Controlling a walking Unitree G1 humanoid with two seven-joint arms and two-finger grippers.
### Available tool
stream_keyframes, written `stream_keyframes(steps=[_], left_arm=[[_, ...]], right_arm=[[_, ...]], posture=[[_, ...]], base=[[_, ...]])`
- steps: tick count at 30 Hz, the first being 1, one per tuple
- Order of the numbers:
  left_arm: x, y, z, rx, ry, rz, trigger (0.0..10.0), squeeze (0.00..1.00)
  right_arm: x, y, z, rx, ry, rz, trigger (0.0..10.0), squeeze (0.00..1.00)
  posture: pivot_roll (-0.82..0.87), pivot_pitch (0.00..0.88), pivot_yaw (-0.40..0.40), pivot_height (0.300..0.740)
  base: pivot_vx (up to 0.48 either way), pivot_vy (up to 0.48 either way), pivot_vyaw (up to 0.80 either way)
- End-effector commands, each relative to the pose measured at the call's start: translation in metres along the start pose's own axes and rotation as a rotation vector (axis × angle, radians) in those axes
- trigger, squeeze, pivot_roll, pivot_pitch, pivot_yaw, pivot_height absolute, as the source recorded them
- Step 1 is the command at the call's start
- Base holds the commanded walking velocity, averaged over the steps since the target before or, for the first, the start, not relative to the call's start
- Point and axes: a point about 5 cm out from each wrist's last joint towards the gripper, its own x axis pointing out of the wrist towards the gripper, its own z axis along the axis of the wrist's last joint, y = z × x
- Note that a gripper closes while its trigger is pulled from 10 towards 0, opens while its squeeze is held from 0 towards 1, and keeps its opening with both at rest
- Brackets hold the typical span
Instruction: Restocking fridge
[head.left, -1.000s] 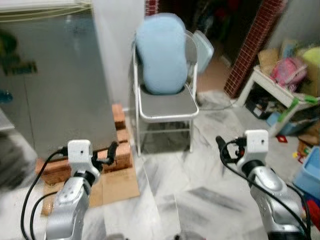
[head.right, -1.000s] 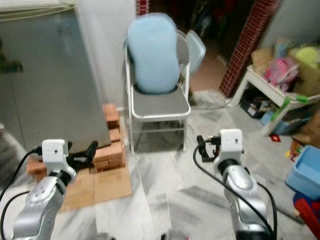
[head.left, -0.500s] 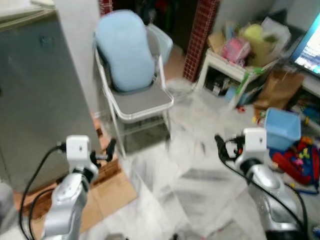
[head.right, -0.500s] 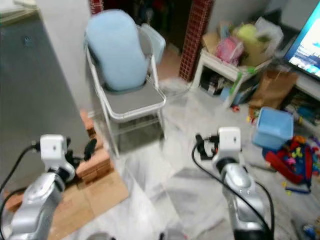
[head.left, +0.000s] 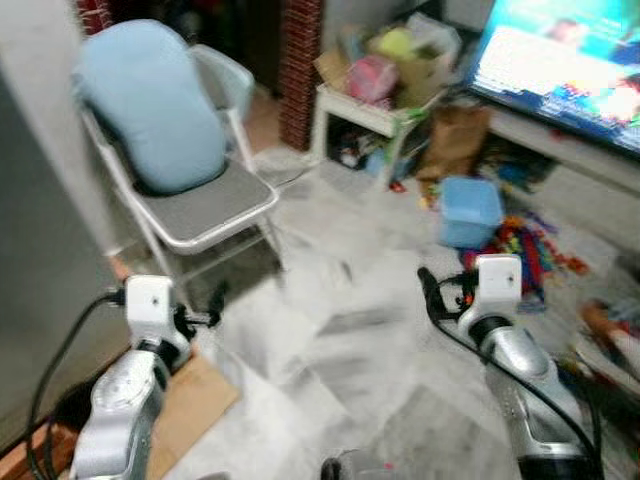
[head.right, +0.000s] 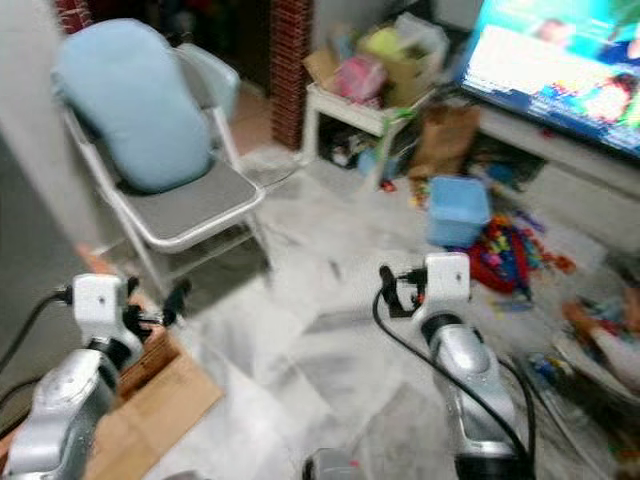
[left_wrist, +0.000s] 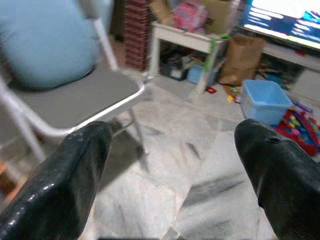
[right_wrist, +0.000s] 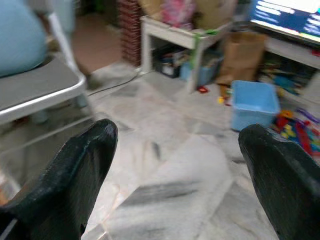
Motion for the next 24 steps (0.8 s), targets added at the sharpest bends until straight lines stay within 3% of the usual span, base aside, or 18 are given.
stream_keyframes(steps=[1, 8, 24], left_arm=[[0.0025, -0.0081, 0.0044, -0.004, -0.021, -0.041, 10.0, 0.00], [0.0032, -0.0081, 0.0042, -0.003, -0.022, -0.045, 10.0, 0.00], [0.0062, -0.0033, 0.0021, -0.001, -0.003, -0.012, 10.0, 0.00]], right_arm=[[-0.0001, -0.0046, 0.0015, -0.007, -0.002, -0.014, 10.0, 0.00], [0.0004, -0.0045, 0.0014, -0.010, -0.003, -0.015, 10.0, 0.00], [-0.0058, -0.0070, 0.0034, -0.006, -0.010, -0.036, 10.0, 0.00]], posture=[[0.02, 0.000, -0.039, 0.716], [0.02, 0.000, -0.038, 0.716], [0.02, 0.000, -0.039, 0.716]], base=[[0.394, 0.000, -0.80], [0.385, 0.000, -0.80], [0.000, 0.000, -0.80]])
